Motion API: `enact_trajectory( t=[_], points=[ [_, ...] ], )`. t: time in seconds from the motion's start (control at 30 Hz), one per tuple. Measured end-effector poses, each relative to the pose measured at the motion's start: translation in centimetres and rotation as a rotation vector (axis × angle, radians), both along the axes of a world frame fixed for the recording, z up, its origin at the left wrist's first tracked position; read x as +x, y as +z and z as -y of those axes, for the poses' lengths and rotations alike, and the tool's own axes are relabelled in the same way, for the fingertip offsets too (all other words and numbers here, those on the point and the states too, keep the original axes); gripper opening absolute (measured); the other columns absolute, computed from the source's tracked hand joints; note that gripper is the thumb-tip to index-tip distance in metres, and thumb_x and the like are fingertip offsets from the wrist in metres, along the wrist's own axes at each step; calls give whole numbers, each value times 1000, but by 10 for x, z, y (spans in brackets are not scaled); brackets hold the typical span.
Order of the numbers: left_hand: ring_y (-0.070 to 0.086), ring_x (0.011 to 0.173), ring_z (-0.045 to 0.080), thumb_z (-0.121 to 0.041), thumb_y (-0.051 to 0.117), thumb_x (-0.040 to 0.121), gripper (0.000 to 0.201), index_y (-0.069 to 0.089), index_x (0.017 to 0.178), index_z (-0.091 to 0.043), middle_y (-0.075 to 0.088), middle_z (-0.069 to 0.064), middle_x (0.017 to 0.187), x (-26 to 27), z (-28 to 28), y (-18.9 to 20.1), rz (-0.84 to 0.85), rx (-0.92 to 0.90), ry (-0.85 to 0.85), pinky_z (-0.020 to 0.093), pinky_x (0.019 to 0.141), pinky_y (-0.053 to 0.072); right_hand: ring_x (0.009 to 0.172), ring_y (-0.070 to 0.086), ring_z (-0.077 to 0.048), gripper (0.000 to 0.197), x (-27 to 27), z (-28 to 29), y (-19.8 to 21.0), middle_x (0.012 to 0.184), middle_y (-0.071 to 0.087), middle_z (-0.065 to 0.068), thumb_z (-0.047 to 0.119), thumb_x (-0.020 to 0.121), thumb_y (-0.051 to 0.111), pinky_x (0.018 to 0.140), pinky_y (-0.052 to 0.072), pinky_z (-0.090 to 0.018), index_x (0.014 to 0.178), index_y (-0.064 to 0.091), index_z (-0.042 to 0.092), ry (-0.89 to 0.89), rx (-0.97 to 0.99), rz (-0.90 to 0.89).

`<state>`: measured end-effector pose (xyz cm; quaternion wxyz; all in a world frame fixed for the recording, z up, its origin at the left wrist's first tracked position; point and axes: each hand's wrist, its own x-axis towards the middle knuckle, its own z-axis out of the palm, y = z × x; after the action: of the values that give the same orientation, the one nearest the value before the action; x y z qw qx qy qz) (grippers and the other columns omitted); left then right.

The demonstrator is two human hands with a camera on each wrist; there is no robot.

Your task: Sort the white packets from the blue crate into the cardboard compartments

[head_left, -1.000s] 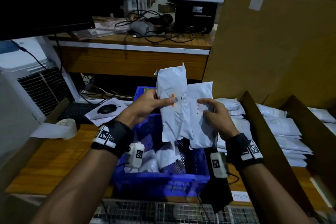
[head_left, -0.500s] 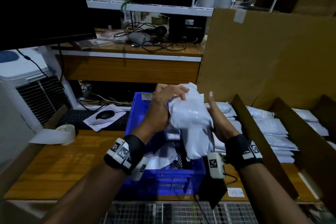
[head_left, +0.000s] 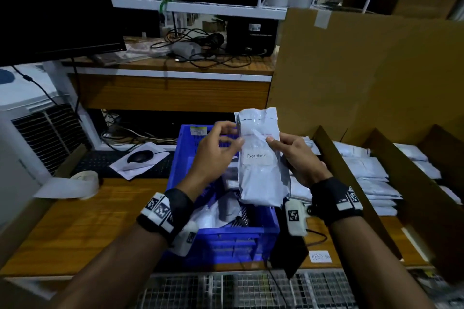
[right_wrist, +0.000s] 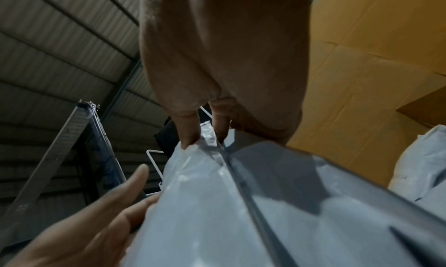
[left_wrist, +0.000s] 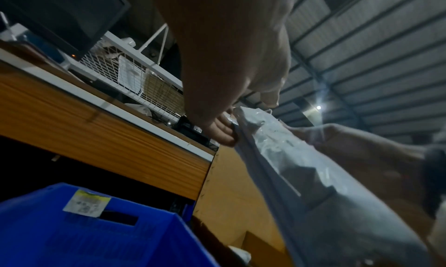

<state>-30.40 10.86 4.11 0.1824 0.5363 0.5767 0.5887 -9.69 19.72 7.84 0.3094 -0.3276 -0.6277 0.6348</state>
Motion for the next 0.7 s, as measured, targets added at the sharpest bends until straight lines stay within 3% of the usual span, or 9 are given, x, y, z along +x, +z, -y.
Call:
enact_trajectory(
  t=[0.07, 0.13, 0.2, 0.37, 0.5, 0.6, 0.7],
  points=[
    [72, 103, 11, -59, 81, 85, 58, 58, 130, -31, 71, -8, 118, 0, -7, 5, 109, -111, -24, 40, 86, 63, 116, 73, -30, 26, -4, 5, 1, 122, 77, -10, 22, 107, 60, 97, 62, -42, 127, 72, 8, 18, 25, -35],
    [74, 100, 17, -67, 85, 73, 75, 57, 132, -30, 74, -2, 114, 1, -10, 9, 154, -176, -52, 47, 87, 64, 116, 73, -30, 29, -5, 8, 3, 126, 76, -12, 19, 108, 58, 97, 62, -43, 131, 69, 6, 27, 28, -91],
    [77, 99, 22, -60, 90, 70, 78, 58, 133, -25, 76, 4, 113, 3, -10, 10, 236, -216, -125, 51, 89, 64, 119, 72, -32, 31, -2, 10, 4, 129, 74, -14, 18, 109, 56, 98, 61, -45, 135, 66, 5, 20, 31, -132],
    [78, 105, 25, -17, 95, 78, 74, 51, 138, -22, 74, 8, 125, 16, 2, 6, 305, -299, -316, 47, 87, 65, 122, 70, -34, 32, 9, 14, 5, 132, 72, -13, 16, 109, 55, 99, 60, -49, 138, 64, 5, -40, 15, -173],
    [77, 107, 26, -13, 95, 78, 76, 49, 138, -23, 71, 8, 130, 25, 9, -2, 271, -289, -338, 49, 89, 64, 118, 72, -30, 31, 16, 23, 5, 129, 74, -10, 14, 108, 56, 92, 63, -44, 136, 64, 6, -74, 17, -182],
    [76, 110, 27, -17, 94, 79, 68, 55, 134, -21, 73, 7, 129, 25, 12, -3, 259, -299, -360, 52, 92, 63, 120, 71, -29, 31, 26, 23, 1, 132, 73, -10, 13, 108, 58, 95, 62, -45, 136, 64, 5, -110, 16, -215],
    [73, 117, 28, -9, 87, 85, 52, 61, 129, -10, 75, 7, 127, 22, 17, 0, 359, -225, -329, 45, 95, 62, 127, 68, -24, 31, 49, 15, 0, 139, 69, -4, 11, 108, 57, 97, 60, -39, 138, 67, 10, -161, -8, -212]
  ],
)
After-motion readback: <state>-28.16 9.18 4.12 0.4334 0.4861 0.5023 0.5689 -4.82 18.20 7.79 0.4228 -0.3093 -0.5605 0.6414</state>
